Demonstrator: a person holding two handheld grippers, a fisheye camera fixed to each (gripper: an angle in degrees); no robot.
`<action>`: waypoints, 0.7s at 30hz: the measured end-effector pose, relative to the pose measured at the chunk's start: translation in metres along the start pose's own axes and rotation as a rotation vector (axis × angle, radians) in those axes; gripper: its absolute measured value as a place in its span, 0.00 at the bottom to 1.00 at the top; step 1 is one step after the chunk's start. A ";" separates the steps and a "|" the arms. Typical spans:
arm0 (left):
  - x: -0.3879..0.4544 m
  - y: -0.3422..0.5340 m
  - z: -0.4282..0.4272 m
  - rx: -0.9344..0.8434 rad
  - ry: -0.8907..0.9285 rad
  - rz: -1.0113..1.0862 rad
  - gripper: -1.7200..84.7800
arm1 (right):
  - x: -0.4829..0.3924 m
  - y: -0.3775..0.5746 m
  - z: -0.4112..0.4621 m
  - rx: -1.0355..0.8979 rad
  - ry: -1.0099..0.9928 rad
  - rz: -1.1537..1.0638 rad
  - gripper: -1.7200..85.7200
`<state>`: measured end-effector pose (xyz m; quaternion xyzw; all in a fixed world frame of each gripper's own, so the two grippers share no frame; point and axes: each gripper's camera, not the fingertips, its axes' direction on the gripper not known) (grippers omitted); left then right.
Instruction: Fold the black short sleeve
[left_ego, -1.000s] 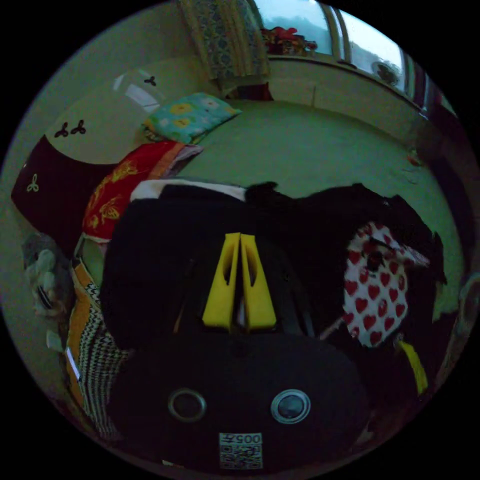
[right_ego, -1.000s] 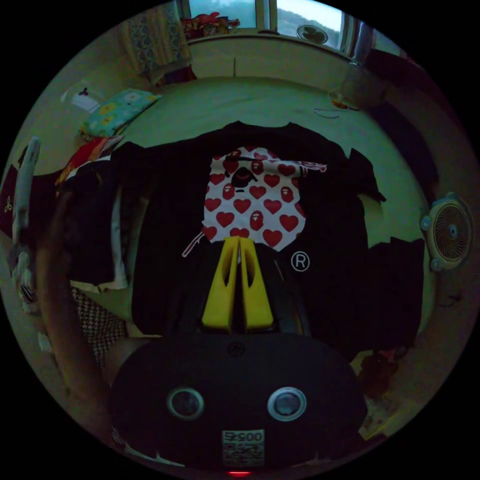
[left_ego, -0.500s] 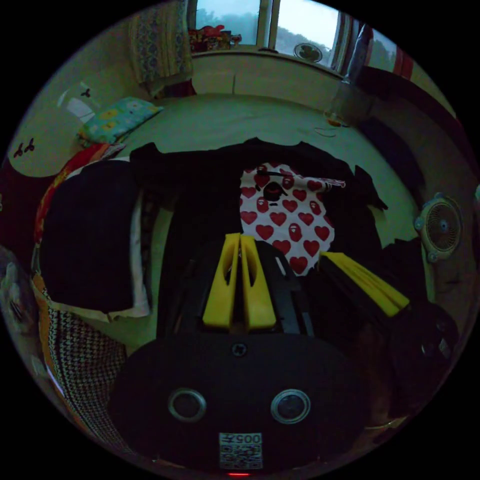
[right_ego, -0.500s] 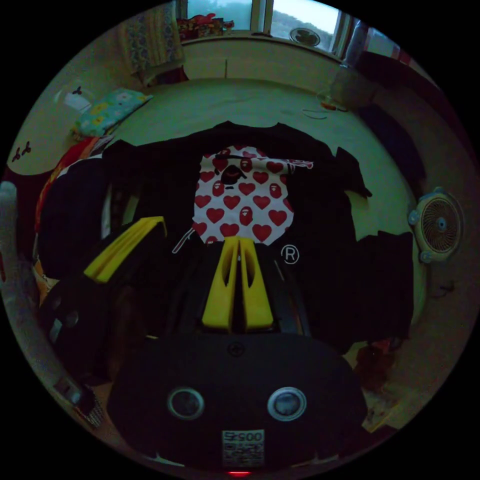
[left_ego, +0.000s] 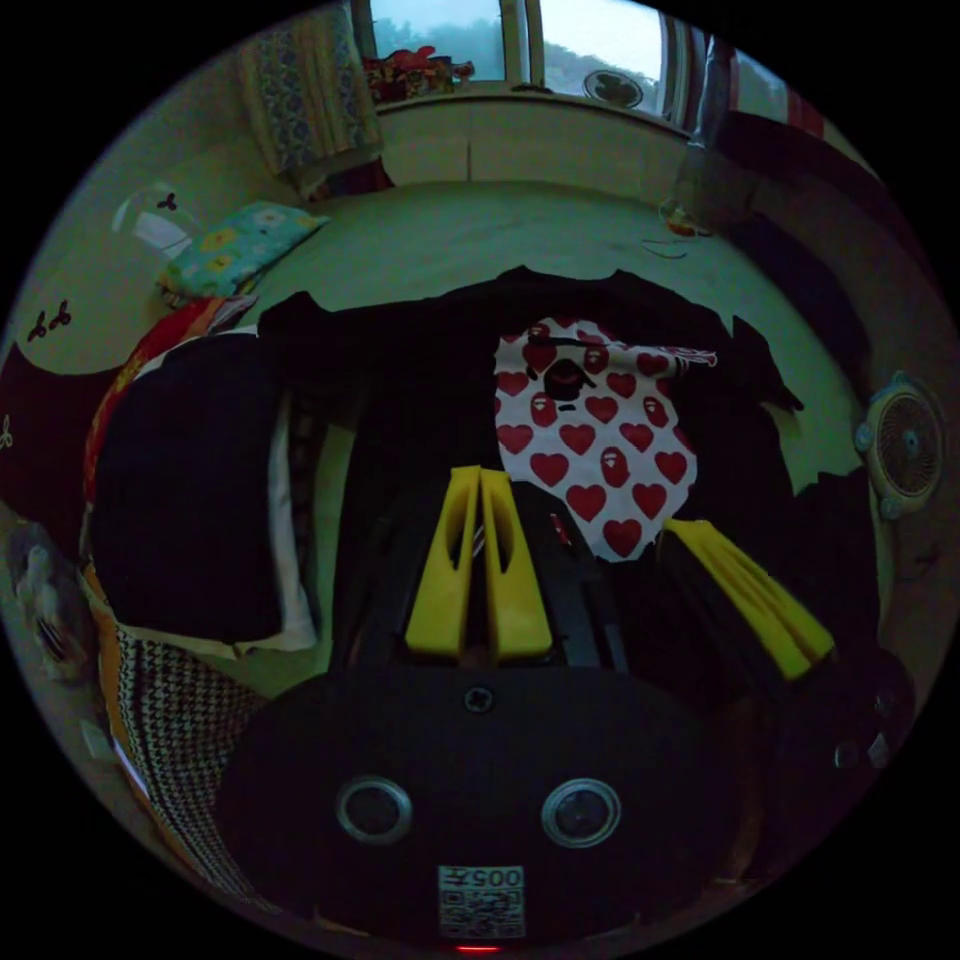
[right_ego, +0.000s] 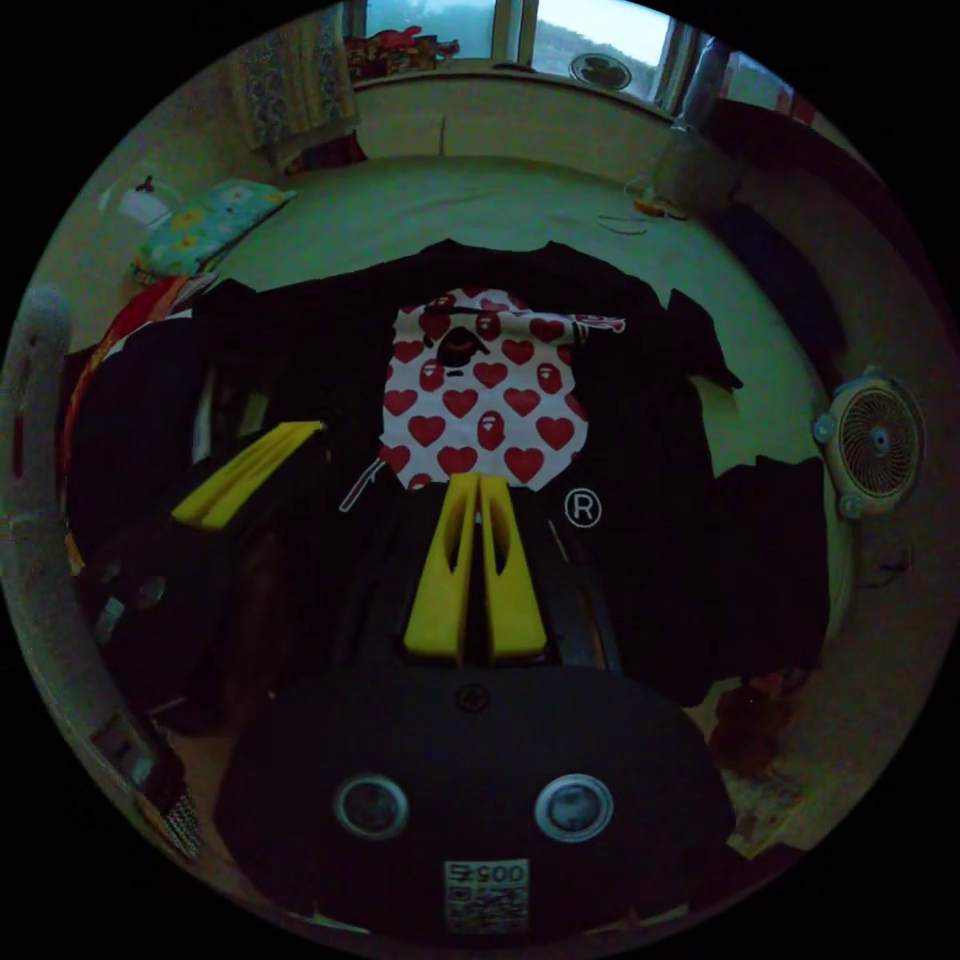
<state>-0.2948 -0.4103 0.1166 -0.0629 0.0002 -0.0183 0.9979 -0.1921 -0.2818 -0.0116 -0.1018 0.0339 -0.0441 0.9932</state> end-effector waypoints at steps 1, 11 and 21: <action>0.003 0.002 0.000 -0.002 0.006 0.012 0.01 | 0.000 0.000 0.000 0.003 -0.001 -0.002 0.01; 0.009 0.009 0.007 -0.014 0.019 0.014 0.01 | 0.002 -0.010 0.006 0.008 0.006 -0.008 0.01; -0.008 0.014 0.020 -0.019 -0.003 -0.020 0.01 | 0.011 -0.032 0.012 0.036 -0.029 0.036 0.01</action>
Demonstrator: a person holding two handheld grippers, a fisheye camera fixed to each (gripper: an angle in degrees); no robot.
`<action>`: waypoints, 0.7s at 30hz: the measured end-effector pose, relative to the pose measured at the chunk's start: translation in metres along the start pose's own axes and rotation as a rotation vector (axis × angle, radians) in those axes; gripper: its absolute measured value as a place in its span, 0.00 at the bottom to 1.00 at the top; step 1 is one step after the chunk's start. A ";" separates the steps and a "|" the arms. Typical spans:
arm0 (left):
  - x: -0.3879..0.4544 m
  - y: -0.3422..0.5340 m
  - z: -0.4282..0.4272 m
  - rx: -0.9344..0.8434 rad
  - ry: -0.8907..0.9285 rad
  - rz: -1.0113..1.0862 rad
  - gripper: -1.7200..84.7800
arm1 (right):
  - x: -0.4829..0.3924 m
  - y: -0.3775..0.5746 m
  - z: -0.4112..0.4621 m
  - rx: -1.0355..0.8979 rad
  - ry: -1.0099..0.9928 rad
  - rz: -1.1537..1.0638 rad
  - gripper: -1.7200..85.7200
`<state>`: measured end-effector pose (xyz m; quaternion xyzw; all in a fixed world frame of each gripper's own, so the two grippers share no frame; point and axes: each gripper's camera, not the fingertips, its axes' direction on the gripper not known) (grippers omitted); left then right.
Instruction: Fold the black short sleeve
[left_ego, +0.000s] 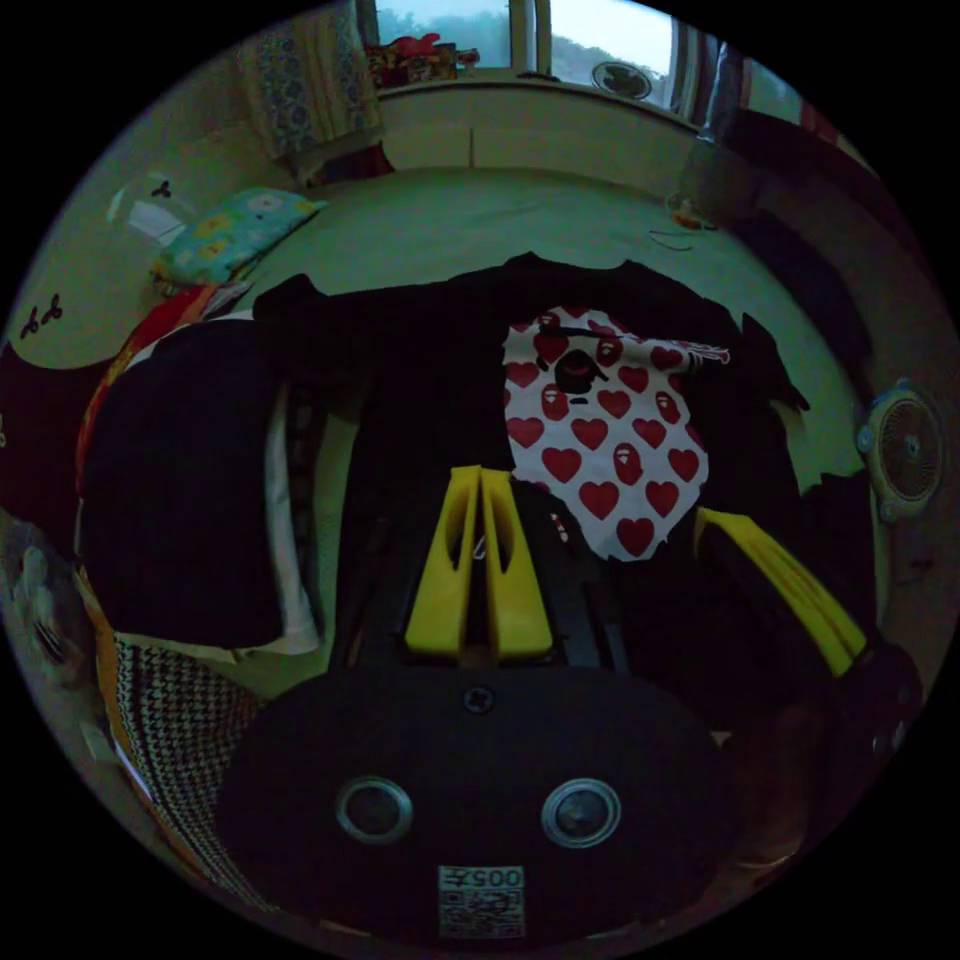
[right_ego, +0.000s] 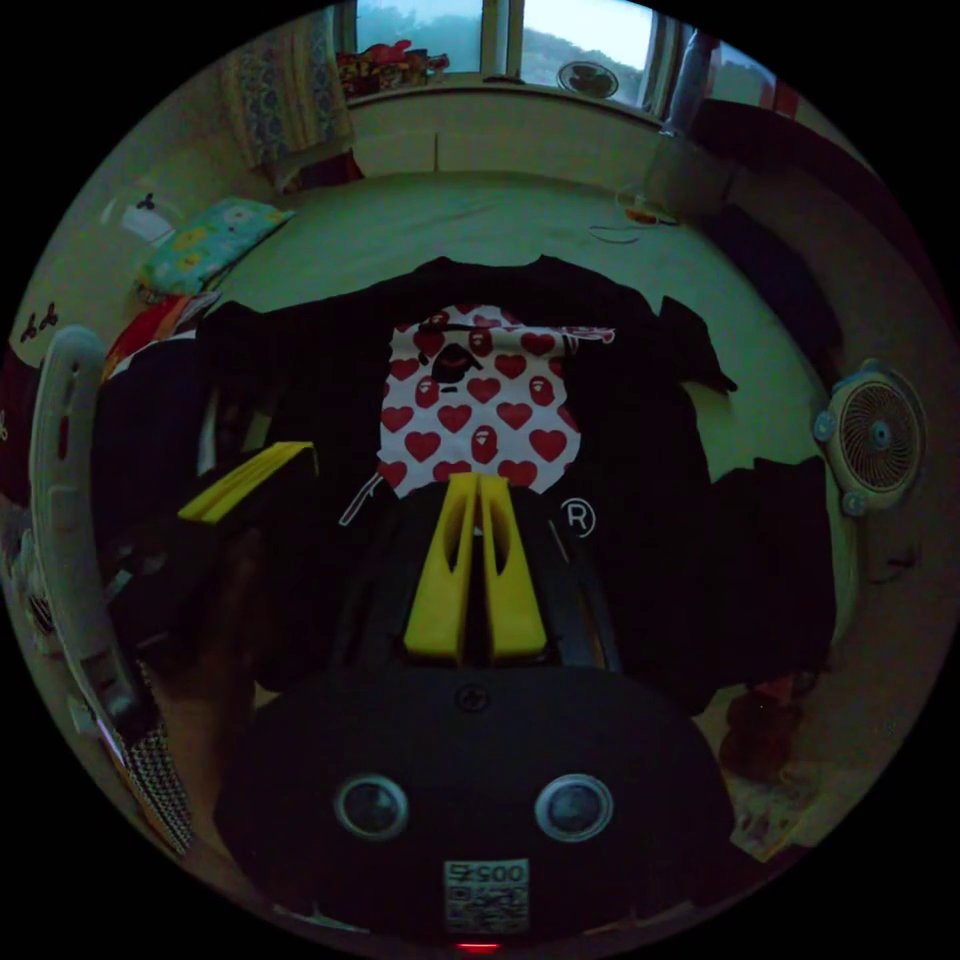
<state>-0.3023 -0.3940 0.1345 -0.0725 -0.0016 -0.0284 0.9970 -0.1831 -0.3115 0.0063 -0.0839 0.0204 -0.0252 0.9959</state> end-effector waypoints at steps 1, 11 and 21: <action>-0.003 0.001 0.002 0.005 -0.016 -0.005 0.01 | 0.000 -0.001 0.001 0.002 -0.003 0.000 0.01; -0.033 0.002 0.023 -0.011 0.018 -0.016 0.01 | -0.013 -0.032 0.014 0.025 0.002 0.003 0.01; -0.070 0.001 0.046 0.007 0.041 -0.019 0.01 | -0.053 -0.071 0.024 0.106 -0.073 -0.084 0.11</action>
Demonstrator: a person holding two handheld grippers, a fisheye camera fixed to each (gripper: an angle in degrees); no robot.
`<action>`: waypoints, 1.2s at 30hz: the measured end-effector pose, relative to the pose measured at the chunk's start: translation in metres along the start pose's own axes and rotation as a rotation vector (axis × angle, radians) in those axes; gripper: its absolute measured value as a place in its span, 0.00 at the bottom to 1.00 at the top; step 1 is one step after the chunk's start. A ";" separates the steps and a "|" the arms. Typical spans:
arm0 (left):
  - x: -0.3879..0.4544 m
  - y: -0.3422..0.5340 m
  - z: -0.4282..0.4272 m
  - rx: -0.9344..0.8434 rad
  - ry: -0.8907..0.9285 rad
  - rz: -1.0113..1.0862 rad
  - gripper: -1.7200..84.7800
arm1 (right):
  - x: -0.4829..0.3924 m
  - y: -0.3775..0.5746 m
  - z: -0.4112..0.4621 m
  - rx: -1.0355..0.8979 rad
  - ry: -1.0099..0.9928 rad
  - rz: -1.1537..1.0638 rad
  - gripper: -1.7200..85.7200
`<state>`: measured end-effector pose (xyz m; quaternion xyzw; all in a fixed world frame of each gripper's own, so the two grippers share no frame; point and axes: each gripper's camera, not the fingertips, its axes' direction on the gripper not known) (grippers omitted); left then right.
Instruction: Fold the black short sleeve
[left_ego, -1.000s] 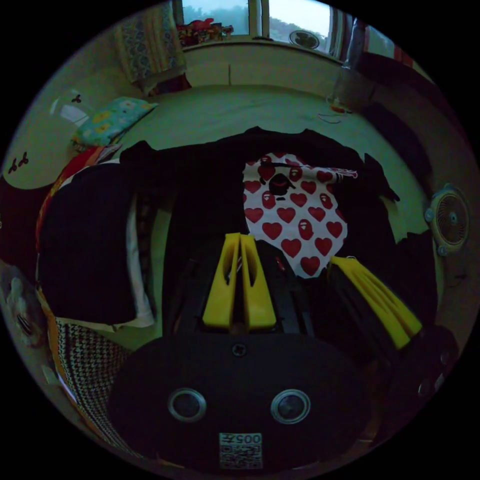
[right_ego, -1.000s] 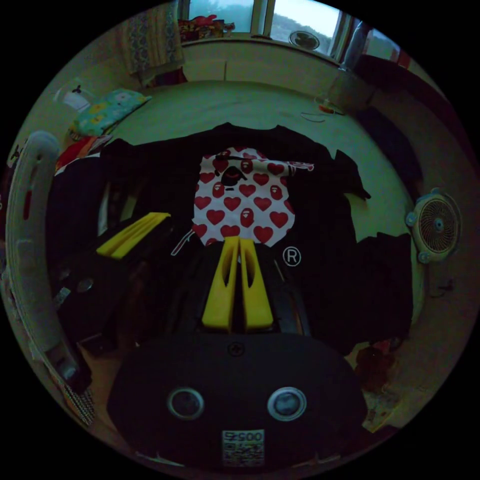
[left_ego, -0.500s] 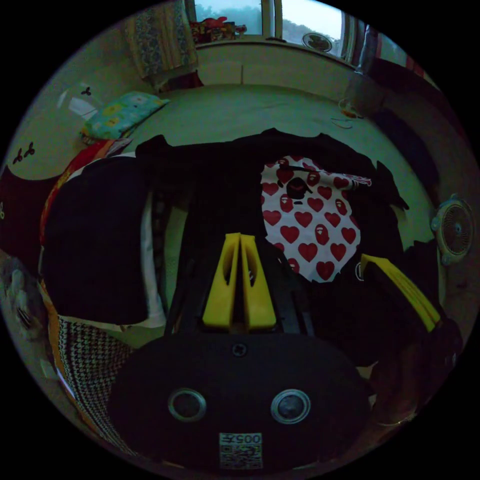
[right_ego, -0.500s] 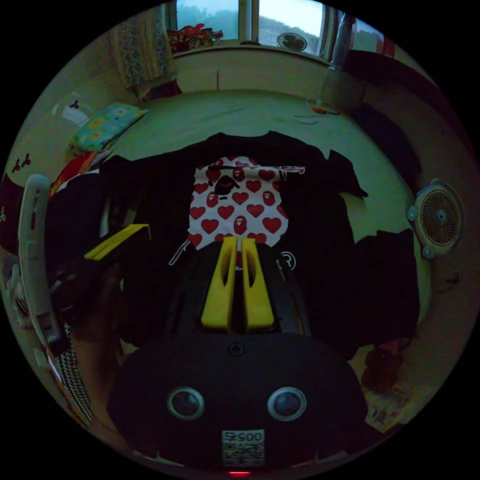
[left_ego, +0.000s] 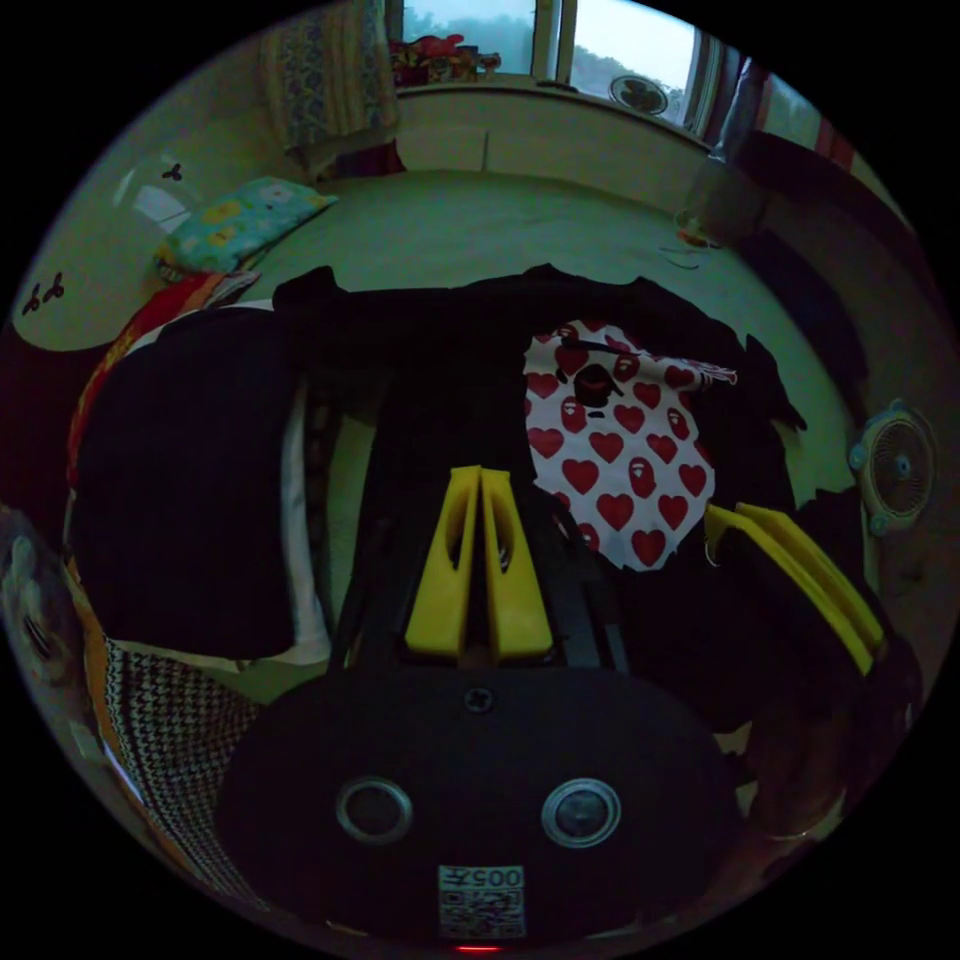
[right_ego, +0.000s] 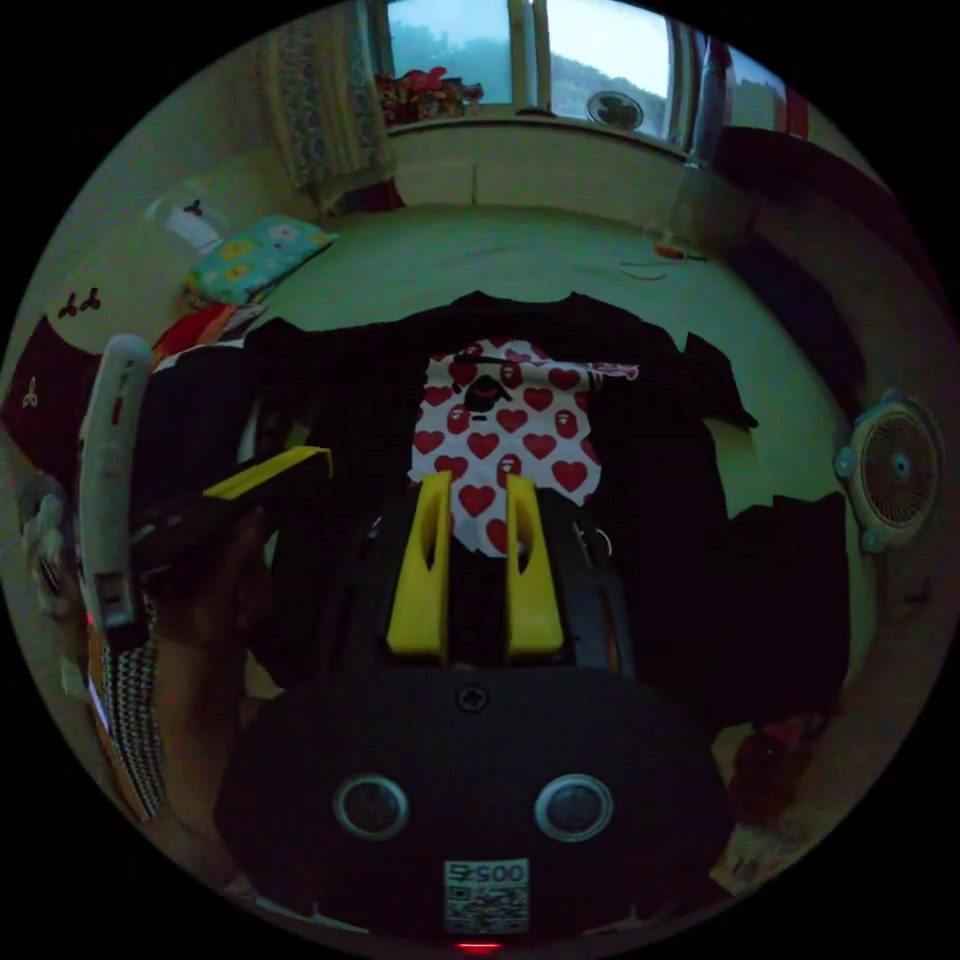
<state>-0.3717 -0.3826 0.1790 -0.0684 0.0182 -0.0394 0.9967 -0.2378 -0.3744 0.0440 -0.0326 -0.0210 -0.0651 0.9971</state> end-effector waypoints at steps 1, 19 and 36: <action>-0.004 0.000 0.003 -0.001 -0.010 0.002 0.01 | -0.003 -0.003 0.002 0.000 0.006 -0.004 0.11; -0.123 -0.012 0.050 0.084 -0.058 -0.098 0.01 | -0.092 -0.106 0.091 0.035 -0.082 -0.104 0.14; -0.255 -0.045 0.135 0.053 -0.035 -0.152 0.02 | -0.289 -0.426 0.308 -0.194 -0.071 -0.374 0.16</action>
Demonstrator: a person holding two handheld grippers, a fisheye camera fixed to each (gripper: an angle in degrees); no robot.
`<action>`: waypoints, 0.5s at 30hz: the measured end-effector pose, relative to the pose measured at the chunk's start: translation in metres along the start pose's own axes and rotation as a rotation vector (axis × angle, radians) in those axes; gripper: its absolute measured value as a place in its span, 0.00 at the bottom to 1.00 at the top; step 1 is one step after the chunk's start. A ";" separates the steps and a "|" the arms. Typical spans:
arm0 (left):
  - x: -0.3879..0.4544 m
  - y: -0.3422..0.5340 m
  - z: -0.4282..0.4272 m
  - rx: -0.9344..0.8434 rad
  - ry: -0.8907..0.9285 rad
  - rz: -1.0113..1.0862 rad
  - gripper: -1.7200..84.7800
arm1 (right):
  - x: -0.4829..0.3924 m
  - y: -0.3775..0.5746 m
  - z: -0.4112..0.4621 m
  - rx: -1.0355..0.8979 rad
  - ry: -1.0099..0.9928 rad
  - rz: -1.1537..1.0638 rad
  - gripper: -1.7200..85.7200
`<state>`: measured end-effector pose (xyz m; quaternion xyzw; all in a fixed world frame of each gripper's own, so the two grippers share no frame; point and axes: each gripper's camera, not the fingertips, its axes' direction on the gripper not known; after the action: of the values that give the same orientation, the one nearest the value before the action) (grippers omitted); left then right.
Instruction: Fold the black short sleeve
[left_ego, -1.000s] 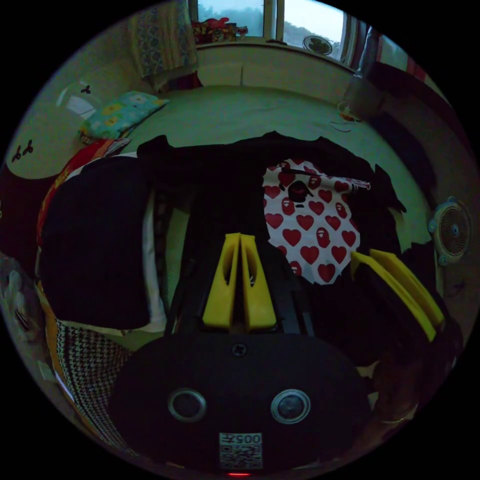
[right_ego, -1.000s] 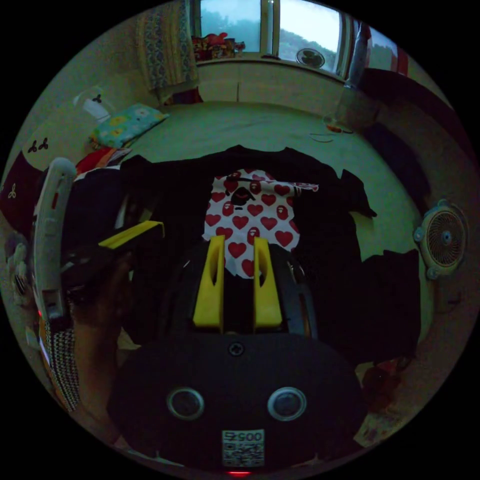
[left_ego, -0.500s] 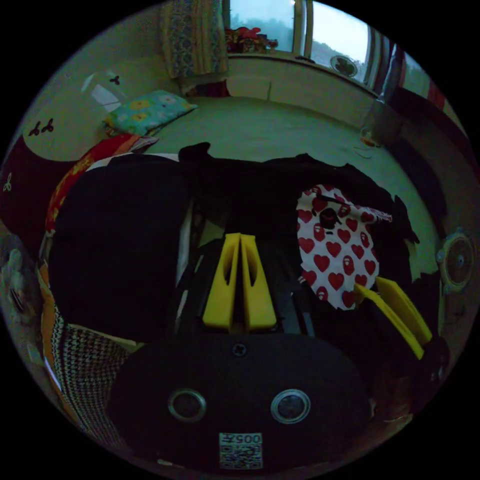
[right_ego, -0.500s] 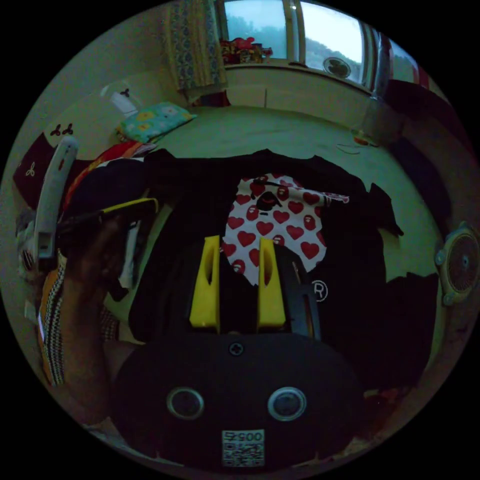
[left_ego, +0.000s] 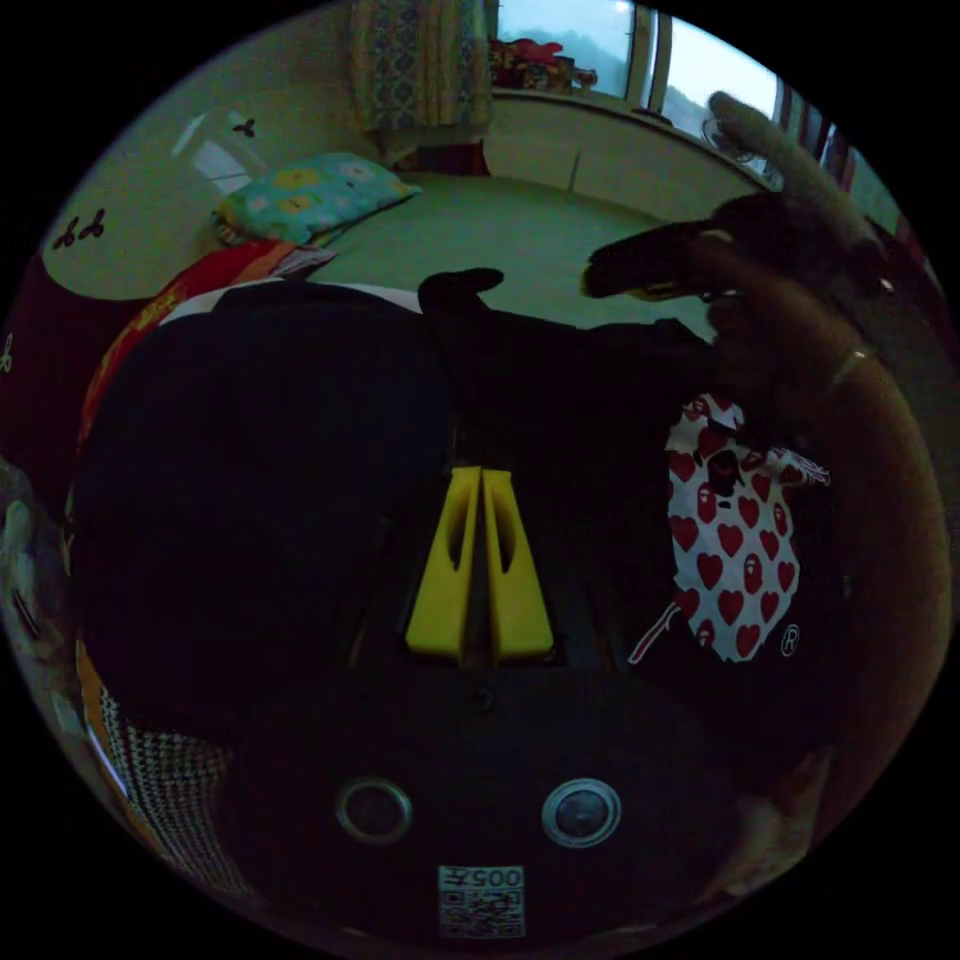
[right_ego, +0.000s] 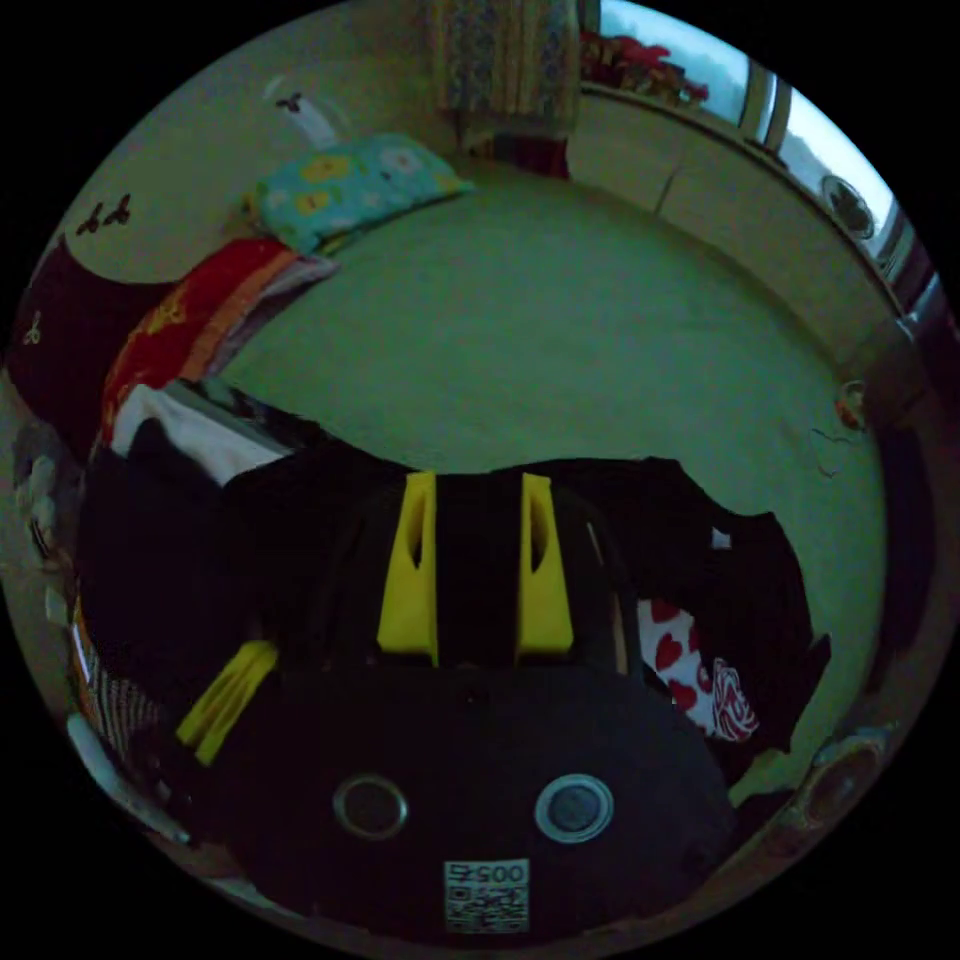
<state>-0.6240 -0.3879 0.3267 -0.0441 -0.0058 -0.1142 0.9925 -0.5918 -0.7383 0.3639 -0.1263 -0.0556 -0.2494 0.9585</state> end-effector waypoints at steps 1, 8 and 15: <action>-0.007 -0.002 0.005 0.002 0.013 -0.001 0.02 | -0.002 -0.009 0.008 -0.019 0.011 0.001 0.15; -0.036 -0.014 0.039 -0.014 0.036 0.014 0.02 | -0.014 -0.080 0.072 -0.156 0.108 0.087 0.13; -0.058 -0.021 0.063 -0.012 0.056 0.017 0.02 | -0.024 -0.142 0.079 -0.102 0.147 0.066 0.01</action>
<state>-0.6852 -0.3896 0.3899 -0.0469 0.0230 -0.1072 0.9929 -0.6858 -0.8256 0.4666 -0.1579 0.0319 -0.2286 0.9601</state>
